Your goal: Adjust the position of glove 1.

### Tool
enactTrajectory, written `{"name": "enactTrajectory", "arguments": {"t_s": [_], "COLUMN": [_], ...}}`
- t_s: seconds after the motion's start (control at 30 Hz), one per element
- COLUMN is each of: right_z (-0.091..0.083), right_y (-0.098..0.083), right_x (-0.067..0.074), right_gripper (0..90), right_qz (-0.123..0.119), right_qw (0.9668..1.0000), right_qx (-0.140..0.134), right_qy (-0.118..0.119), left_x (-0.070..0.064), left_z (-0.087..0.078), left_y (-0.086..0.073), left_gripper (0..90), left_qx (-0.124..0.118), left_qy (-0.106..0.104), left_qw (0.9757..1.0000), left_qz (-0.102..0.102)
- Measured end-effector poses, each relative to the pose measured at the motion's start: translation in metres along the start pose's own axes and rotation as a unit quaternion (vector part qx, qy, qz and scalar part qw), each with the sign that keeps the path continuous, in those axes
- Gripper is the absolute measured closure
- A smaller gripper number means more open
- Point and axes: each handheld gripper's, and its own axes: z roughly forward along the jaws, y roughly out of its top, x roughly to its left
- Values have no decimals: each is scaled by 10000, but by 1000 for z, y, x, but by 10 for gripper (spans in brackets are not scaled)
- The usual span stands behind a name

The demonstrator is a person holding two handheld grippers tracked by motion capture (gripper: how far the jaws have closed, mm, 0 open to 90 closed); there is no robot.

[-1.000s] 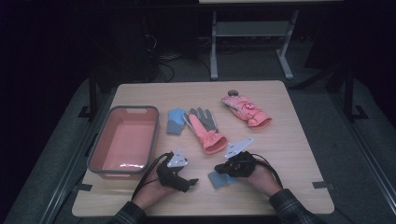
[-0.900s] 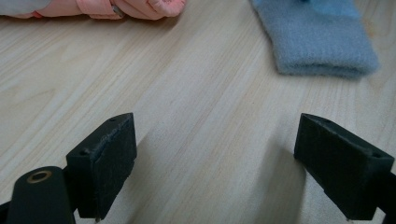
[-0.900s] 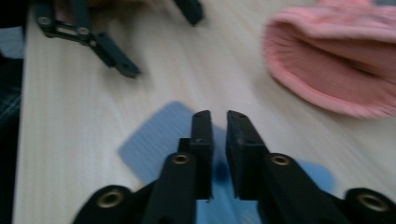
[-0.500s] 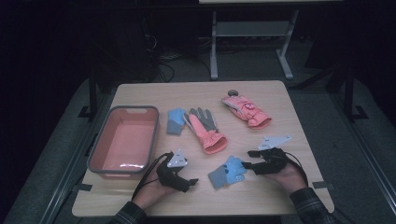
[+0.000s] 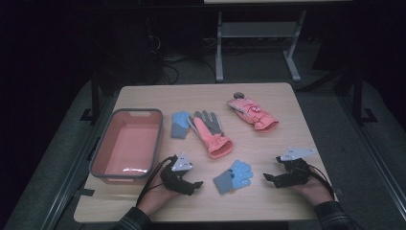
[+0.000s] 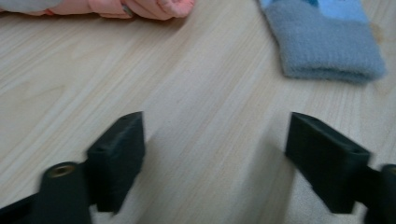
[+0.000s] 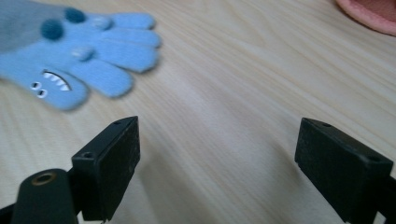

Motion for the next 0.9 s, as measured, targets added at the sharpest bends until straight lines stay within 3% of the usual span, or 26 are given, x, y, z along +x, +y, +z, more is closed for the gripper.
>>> {"name": "enactTrajectory", "arguments": {"t_s": [0.03, 0.13, 0.3, 0.6, 0.67, 0.73, 0.9], "right_z": [2, 5, 6, 6, 6, 6, 6], "right_y": [-2, -4, -4, -4, -4, -4, -4], "right_x": [-2, -3, -3, -3, -3, -3, -3], "right_gripper": [136, 113, 93, 87, 86, 86, 86], "right_qz": [14, 28, 16, 38, 30, 25, 27], "right_qw": [10000, 10000, 10000, 10000, 10000, 10000, 10000], "right_qx": [9, -38, -56, -43, -37, -40, -39], "right_qy": [-47, -56, -40, -24, -19, -18, -17], "left_x": [1, 2, 12, 35, 40, 51, 67], "left_z": [-1, -2, 1, 18, 19, 23, 29], "left_y": [3, 8, 29, 60, 63, 69, 77], "left_gripper": [321, 484, 893, 895, 895, 895, 895], "left_qx": [0, 1, 25, -39, -59, -65, -52], "left_qy": [29, 102, 352, 915, 951, 1100, 1185], "left_qw": [9998, 9994, 9967, 9918, 9912, 9892, 9871], "left_qz": [-180, -319, -729, -896, -916, -969, -1071]}}
